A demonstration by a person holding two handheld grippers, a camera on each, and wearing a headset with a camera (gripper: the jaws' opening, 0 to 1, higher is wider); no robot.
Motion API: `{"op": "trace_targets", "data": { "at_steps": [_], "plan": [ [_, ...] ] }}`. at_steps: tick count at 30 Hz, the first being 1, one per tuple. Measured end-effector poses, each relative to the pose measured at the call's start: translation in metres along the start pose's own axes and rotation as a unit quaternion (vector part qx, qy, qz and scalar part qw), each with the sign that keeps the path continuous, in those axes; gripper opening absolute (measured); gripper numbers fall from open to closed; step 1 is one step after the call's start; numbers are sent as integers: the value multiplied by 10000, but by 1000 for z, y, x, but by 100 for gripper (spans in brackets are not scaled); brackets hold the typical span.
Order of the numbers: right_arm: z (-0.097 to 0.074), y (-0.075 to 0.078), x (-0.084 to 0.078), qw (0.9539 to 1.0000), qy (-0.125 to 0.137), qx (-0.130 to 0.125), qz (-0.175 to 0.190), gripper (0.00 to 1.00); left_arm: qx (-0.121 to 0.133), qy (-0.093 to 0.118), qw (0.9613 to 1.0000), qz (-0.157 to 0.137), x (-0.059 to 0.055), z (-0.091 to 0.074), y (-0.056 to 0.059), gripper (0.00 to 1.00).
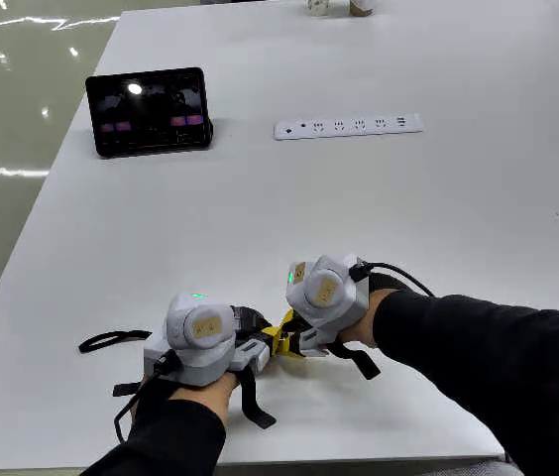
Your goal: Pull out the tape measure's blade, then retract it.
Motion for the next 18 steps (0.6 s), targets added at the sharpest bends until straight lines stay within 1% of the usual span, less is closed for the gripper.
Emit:
{"op": "trace_targets", "data": {
  "at_steps": [4,12,16,18],
  "plan": [
    [2,0,2,9999,-21,32,-101,12,-23,-26,10000,-5,0,-1,0,59],
    [1,0,1,9999,25,34,-112,12,-17,1,10000,4,0,0,0,60],
    [1,-1,0,9999,67,-10,-119,12,4,60,10000,11,0,1,0,61],
    [1,-1,0,9999,109,-37,-105,12,-33,91,10000,-14,-1,2,-1,62]
  ]
}}
Point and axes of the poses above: the centre of the closed fingertips' face, and the gripper's own axes: z roughly forward along the fingers, y roughly to its right, x roughly out of its top, the point moved 9 cm from there along -z, roughly backward along the fingers, and after that the axes turned 4 degrees about -y, right-handed, at the moved point
